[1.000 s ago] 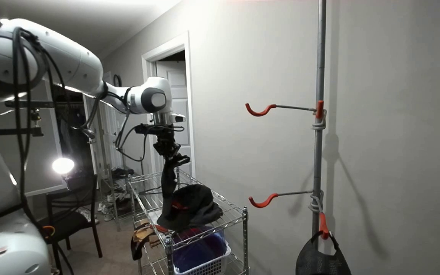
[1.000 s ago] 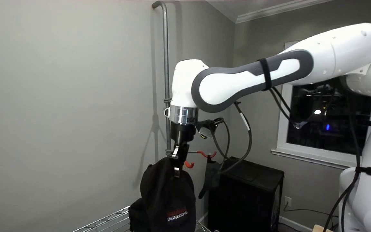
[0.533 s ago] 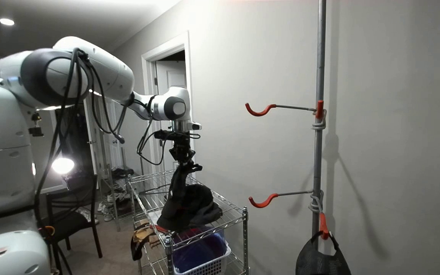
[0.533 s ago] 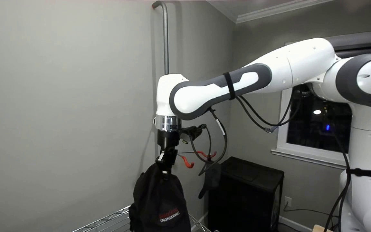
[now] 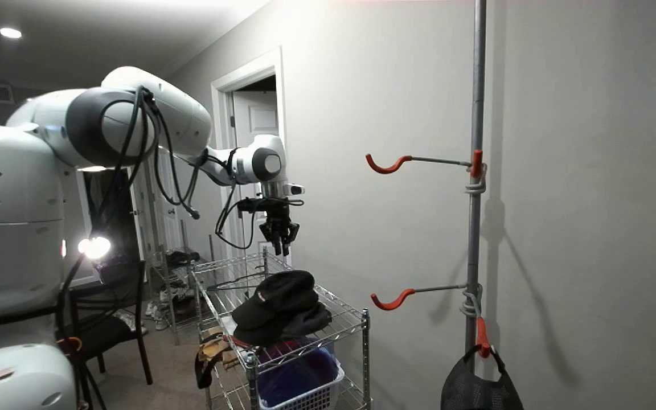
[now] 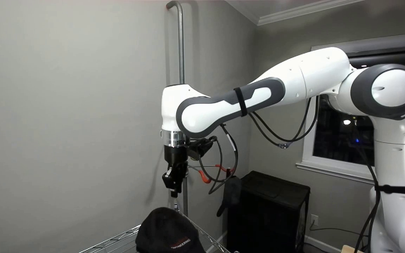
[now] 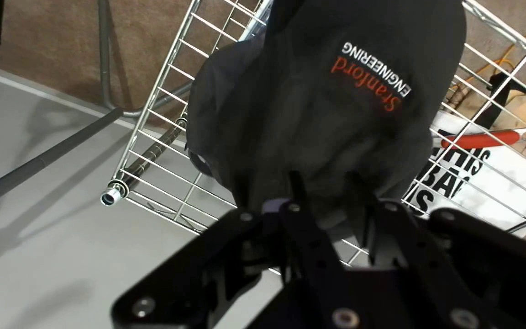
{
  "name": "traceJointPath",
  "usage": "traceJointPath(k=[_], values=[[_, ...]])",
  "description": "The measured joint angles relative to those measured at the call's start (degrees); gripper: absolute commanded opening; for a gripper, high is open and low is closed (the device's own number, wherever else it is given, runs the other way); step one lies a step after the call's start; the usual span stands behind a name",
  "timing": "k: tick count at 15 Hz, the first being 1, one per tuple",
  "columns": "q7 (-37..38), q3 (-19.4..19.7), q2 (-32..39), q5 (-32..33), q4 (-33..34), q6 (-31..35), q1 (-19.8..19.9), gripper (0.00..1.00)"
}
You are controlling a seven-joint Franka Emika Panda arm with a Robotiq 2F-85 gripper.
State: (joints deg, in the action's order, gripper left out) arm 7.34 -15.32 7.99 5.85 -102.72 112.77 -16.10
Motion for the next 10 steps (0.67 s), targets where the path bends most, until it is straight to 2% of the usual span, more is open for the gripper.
traceJointPath(k=[6,10], values=[[3.73,0.04,-0.07,2.11,0.09,0.45,-1.23,0.97],[10.51,0.01,-1.85,1.76,-0.46,0.72,-1.48,1.00]])
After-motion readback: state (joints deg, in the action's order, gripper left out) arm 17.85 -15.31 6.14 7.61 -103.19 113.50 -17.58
